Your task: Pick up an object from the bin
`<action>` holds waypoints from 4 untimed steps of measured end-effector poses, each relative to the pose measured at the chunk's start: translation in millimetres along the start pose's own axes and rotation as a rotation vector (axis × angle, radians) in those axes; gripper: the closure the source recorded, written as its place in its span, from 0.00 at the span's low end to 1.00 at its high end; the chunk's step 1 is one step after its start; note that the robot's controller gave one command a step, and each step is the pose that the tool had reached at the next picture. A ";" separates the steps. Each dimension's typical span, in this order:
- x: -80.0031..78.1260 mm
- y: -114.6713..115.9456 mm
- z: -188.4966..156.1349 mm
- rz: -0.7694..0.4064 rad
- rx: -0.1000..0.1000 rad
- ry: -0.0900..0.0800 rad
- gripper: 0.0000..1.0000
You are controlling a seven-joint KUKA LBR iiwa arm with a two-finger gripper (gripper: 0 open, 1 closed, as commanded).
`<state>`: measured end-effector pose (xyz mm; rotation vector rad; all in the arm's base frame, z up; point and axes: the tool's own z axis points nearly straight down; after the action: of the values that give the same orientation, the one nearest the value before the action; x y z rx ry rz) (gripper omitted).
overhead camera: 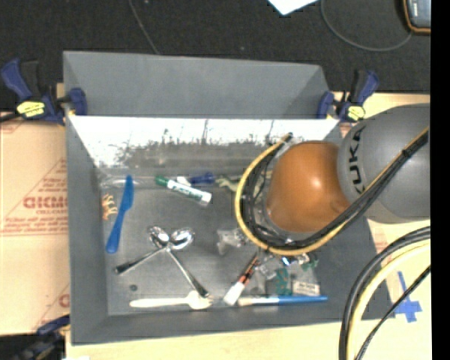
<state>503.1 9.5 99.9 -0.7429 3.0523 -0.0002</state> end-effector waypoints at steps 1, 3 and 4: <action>4.9 0.5 29.1 -0.289 0.007 -0.012 0.00; 1.6 -8.9 29.2 -0.175 0.002 -0.006 1.00; 4.3 -7.4 -4.9 -0.174 -0.005 0.004 1.00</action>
Offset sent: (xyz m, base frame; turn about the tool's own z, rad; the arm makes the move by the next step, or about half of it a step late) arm 0.0014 -0.0089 -0.0299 -0.1757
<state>502.7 1.0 104.9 -1.0074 2.9810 0.0052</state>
